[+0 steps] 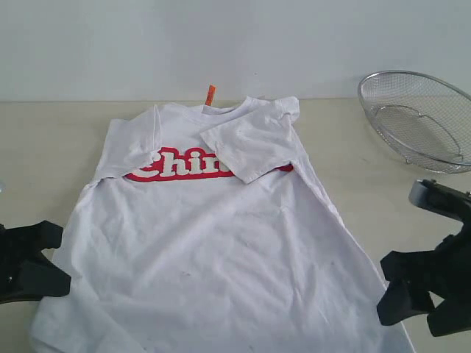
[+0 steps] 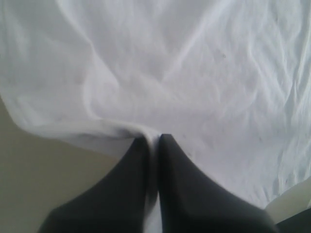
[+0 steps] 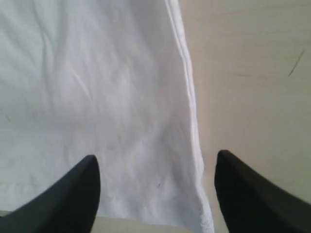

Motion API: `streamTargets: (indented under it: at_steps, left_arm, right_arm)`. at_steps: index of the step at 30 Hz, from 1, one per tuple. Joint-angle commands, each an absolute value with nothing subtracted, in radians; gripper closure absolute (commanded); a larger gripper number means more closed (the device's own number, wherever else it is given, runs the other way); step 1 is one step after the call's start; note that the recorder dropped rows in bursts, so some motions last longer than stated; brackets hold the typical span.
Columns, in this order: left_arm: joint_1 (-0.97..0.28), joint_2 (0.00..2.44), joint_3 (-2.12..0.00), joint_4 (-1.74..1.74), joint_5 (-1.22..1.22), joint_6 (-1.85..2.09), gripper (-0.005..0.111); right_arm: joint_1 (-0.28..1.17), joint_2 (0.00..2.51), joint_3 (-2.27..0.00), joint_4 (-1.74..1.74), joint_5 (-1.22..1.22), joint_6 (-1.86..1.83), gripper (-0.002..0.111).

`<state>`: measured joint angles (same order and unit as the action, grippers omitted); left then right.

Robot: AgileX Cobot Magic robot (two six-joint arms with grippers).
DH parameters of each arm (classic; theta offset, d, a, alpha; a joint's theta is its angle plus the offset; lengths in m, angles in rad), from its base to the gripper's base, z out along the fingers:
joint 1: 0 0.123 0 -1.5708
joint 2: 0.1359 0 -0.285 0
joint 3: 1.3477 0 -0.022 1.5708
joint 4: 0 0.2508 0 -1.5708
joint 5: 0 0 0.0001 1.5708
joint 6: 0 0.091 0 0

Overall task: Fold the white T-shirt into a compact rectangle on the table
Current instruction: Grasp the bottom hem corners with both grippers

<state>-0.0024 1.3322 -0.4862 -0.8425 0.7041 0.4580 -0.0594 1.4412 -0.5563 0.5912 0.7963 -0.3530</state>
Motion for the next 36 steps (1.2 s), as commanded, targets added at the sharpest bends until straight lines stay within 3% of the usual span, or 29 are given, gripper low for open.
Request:
streamTargets:
  at_steps: [1, 33, 36]
  left_arm:
    - [-0.010, 1.324, -0.489, -0.848, 0.700, 0.461, 0.102]
    - [-0.010, 1.324, -0.489, -0.848, 0.695, 0.464, 0.102]
    - [-0.010, 1.324, -0.489, -0.848, 0.695, 0.464, 0.102]
  right_arm:
    - [-0.060, 1.486, -0.558, 0.577, 0.794, -0.349, 0.049]
    - [-0.060, 1.807, -0.558, 0.768, 0.844, -0.523, 0.049]
    - [-0.060, 1.829, -0.558, 0.769, 0.834, -0.525, 0.053]
